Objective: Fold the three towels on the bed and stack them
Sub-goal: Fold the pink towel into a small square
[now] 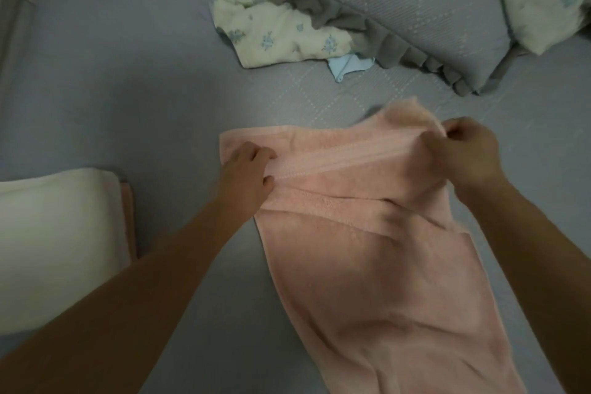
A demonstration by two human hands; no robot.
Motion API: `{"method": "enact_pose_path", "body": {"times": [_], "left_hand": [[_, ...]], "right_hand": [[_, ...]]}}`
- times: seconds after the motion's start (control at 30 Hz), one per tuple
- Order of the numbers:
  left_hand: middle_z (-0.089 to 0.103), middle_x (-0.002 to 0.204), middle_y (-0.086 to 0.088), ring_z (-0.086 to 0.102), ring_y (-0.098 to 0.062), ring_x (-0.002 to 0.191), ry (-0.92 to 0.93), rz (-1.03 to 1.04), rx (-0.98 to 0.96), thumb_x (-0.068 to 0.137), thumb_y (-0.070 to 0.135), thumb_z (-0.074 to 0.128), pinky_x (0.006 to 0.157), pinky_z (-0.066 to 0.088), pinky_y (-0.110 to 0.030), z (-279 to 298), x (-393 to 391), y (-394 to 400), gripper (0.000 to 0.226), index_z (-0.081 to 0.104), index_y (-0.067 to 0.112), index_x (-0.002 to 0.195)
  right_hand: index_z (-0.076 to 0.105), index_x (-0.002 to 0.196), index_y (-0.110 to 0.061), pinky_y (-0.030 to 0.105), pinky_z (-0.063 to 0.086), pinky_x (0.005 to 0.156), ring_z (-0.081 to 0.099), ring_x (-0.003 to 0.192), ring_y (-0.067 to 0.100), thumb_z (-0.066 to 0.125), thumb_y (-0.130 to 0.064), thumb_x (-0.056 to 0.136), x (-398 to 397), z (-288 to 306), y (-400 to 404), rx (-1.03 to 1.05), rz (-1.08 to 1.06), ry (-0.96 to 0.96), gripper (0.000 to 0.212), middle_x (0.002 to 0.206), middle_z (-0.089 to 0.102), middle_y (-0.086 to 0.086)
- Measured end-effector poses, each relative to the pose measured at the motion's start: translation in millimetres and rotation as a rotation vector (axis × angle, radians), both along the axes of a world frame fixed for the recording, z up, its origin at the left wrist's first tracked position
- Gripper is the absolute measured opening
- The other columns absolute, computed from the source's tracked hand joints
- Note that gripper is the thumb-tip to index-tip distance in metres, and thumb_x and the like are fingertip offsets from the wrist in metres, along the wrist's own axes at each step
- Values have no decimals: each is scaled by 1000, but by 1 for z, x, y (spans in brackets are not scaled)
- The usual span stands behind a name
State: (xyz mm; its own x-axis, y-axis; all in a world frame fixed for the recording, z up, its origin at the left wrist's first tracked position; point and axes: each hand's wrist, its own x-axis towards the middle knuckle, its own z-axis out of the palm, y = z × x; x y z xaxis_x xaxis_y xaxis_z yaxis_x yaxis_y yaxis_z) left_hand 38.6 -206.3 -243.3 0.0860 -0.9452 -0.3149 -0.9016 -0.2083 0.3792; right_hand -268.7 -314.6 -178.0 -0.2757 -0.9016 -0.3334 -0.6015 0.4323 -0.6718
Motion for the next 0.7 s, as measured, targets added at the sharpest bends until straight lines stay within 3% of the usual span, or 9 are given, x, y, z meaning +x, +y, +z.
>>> {"method": "enact_pose_path", "body": {"times": [0.1,0.17,0.27,0.3,0.37,0.47,0.53,0.7], "left_hand": [[56,125,-11,53,-33,111,-5,-12,-141,87,12,59,94,44,-41,7,-9,-19,38,60,15,125],[57,128,-12,53,-32,114,52,29,-258,87,7,56,98,42,-39,15,-18,-37,43,58,12,129],[58,130,-12,53,-30,120,99,82,-376,84,6,55,103,38,-38,20,-34,-48,47,57,11,131],[57,132,-12,52,-30,122,102,67,-371,85,7,55,105,38,-40,18,-39,-42,47,57,11,131],[45,148,-13,40,-31,137,88,-18,-210,91,18,53,114,31,-45,8,-52,-12,49,49,15,140],[4,166,-8,4,-31,152,-106,-171,42,97,43,43,121,11,-51,-19,-62,54,67,16,25,156],[1,166,-10,5,-35,151,-184,-127,49,94,47,46,119,13,-54,-29,-65,90,75,10,26,157],[12,164,-14,18,-40,148,-215,92,53,88,26,60,116,23,-56,-29,-95,160,76,24,21,155]], "right_hand": [[62,84,-23,20,47,58,54,61,4,61,-32,71,-11,4,-26,-203,-82,43,15,72,60,-7],[62,101,-21,13,44,61,56,68,3,58,-36,77,-21,-9,-43,-203,-92,105,29,87,62,-5],[51,127,-14,33,50,86,62,101,26,60,-42,85,-47,-40,-38,51,-122,207,52,115,63,10],[54,125,-11,38,50,88,63,106,31,60,-44,86,-57,-49,-25,133,-88,253,52,116,64,15],[67,103,-8,34,49,75,68,95,32,60,-44,86,-74,-62,15,201,50,317,41,93,69,17],[58,86,-11,32,39,69,64,83,35,62,-36,87,-99,-70,89,233,75,346,25,77,61,10],[59,95,-11,34,40,72,64,87,37,61,-33,88,-120,-73,137,281,37,357,23,82,62,11],[61,100,-11,35,39,74,63,92,39,60,-27,90,-178,-68,231,415,113,389,19,88,64,14]]}}
